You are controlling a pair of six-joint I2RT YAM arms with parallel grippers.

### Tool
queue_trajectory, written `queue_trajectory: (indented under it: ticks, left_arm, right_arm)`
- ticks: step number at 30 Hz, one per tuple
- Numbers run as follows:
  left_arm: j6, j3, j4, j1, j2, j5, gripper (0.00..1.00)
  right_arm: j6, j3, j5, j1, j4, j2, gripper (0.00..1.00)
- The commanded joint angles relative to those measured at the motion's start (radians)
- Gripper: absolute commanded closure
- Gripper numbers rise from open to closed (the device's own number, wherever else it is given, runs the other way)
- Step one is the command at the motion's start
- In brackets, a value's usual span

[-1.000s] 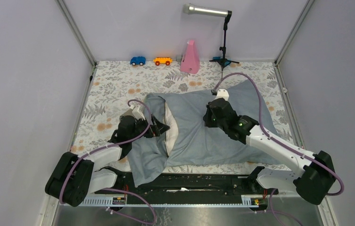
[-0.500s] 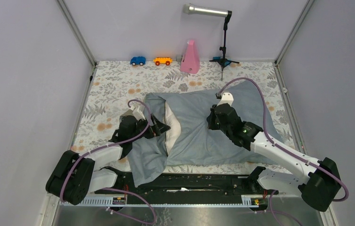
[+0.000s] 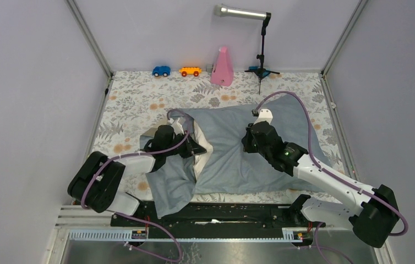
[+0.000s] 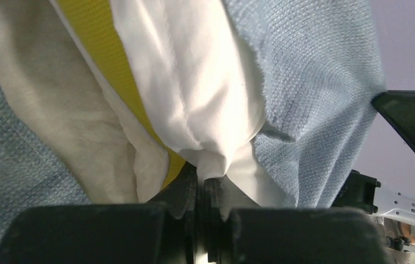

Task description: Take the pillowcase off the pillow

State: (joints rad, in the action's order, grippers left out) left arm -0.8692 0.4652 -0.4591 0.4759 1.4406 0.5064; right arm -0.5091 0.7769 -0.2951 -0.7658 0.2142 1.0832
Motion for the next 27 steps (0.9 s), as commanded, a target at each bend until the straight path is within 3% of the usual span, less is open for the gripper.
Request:
queue_trajectory:
  ticks: [1, 7, 10, 14, 18, 20, 23, 24, 27]
  left_arm:
    - [0.011, 0.07, 0.051, 0.012, -0.123, -0.034, 1.0]
    - [0.038, 0.173, 0.286, 0.006, -0.371, -0.197, 1.0]
    - [0.065, 0.238, 0.449, -0.045, -0.459, -0.27, 1.0]
    - [0.075, 0.255, 0.576, -0.196, -0.564, -0.248, 1.0]
    - [0.103, 0.235, 0.561, -0.227, -0.61, -0.199, 1.0]
    - [0.1, 0.218, 0.506, -0.225, -0.604, -0.095, 1.0]
    - [0.113, 0.225, 0.476, -0.184, -0.566, -0.023, 1.0]
    - [0.129, 0.233, 0.475, -0.143, -0.558, -0.03, 1.0]
    - [0.162, 0.255, 0.475, -0.058, -0.542, -0.072, 1.0]
  right_arm:
    - [-0.007, 0.04, -0.142, -0.004, 0.079, -0.045, 1.0]
    - [-0.024, -0.007, -0.346, 0.016, 0.107, -0.11, 1.0]
    - [-0.067, -0.028, -0.4, 0.103, 0.138, -0.139, 1.0]
    - [-0.111, -0.05, -0.332, 0.298, 0.184, -0.179, 1.0]
    - [-0.046, -0.079, -0.212, 0.322, 0.118, -0.256, 0.98]
    - [0.039, -0.082, -0.031, 0.322, 0.059, -0.274, 0.77]
    - [0.108, -0.028, 0.212, 0.322, 0.043, -0.239, 0.25]
    - [0.113, 0.019, 0.264, 0.322, 0.052, -0.216, 0.18]
    - [0.137, 0.127, 0.439, 0.318, 0.066, -0.117, 0.14]
